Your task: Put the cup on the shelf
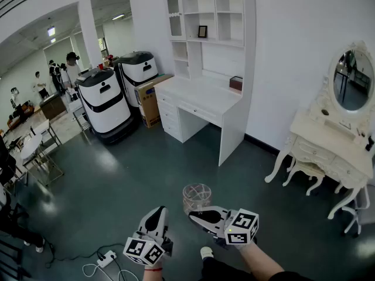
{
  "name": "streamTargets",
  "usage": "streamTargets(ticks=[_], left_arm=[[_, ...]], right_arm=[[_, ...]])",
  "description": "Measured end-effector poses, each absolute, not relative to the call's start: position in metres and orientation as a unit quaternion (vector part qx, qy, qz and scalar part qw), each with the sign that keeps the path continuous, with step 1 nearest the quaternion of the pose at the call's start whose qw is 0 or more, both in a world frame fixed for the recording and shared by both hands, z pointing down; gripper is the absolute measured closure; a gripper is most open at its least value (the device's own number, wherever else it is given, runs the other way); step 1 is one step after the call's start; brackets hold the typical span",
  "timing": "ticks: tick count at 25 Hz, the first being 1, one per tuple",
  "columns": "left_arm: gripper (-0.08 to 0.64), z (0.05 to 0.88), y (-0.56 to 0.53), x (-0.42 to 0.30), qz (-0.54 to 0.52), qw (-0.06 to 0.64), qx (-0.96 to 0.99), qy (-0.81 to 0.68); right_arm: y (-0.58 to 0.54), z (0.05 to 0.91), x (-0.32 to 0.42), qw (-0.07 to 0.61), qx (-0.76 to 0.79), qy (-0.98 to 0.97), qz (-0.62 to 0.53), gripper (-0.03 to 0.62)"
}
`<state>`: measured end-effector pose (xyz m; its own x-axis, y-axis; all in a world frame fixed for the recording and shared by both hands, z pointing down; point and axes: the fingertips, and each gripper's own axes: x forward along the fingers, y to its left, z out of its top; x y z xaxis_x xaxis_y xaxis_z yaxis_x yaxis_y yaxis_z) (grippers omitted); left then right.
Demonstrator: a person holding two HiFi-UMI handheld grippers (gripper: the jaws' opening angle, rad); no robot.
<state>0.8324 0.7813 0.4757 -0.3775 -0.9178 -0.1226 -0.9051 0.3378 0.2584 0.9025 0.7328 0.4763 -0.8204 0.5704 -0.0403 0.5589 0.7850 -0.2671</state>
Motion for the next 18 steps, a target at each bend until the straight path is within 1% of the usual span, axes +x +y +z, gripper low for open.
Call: streamTargets(ticks=[9,18], left_arm=[[0.552,0.469,0.712,0.712,-0.153,0.021,0.541,-0.827],[0.552,0.477,0.629,0.649,-0.149,0.024,0.552,-0.82]], right_arm=[[0.661,0.474,0.781,0.027,-0.308,-0.943,0.121,0.581],[0.58,0.483,0.717,0.029,-0.29,-0.949,0.119,0.581]])
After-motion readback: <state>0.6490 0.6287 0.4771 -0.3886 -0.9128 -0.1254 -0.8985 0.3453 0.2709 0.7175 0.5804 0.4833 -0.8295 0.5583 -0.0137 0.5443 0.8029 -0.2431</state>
